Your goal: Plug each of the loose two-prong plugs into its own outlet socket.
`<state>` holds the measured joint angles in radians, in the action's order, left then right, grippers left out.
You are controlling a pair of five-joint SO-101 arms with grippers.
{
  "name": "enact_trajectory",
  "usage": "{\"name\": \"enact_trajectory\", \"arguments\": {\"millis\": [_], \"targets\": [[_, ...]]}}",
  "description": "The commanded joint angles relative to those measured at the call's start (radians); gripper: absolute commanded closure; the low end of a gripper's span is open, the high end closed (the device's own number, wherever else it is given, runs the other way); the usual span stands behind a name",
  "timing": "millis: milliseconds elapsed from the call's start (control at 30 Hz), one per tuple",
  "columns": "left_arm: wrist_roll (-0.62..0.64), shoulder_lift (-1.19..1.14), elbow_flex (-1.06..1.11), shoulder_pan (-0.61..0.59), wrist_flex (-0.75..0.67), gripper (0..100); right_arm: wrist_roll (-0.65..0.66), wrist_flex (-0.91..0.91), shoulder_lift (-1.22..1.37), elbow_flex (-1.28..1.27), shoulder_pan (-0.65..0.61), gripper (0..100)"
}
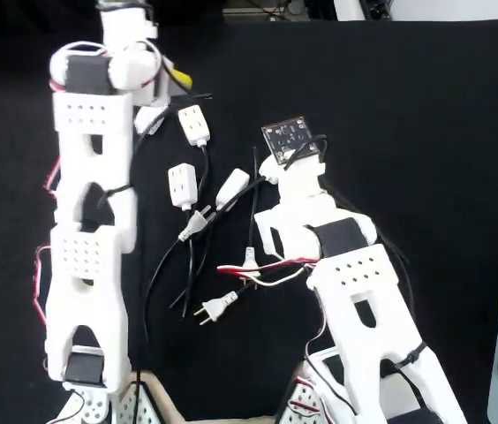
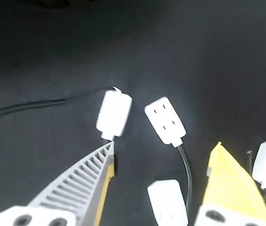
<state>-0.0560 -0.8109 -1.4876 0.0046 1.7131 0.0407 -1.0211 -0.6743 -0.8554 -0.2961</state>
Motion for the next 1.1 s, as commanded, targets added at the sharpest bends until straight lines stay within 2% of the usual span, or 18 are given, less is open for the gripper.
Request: {"name": "enact_trajectory", "arguments": {"millis": [0, 133, 267, 567, 933, 1067], "targets": [[0.012, -0.046, 0.163, 0.033, -0.143, 69, -0.011, 0.009, -0.028, 0.005, 0.015, 84.0], [0.014, -0.132, 0.254, 0.033, -0.275, 69, -0.011, 0.012, -0.025, 0.005, 0.015, 84.0], [0.014, -0.204, 0.239, 0.030, -0.316, 69, -0.011, 0.012, -0.025, 0.004, 0.015, 84.0], [0.014, -0.336, 0.087, 0.025, -0.322, 69, -0.011, 0.011, -0.025, 0.004, 0.015, 84.0], [0.014, -0.552, -0.125, -0.007, -0.483, 69, -0.011, 0.011, -0.025, 0.004, 0.014, 84.0], [0.008, -0.617, -0.148, -0.004, -0.503, 69, -0.011, 0.011, -0.025, 0.004, 0.014, 84.0]]}}
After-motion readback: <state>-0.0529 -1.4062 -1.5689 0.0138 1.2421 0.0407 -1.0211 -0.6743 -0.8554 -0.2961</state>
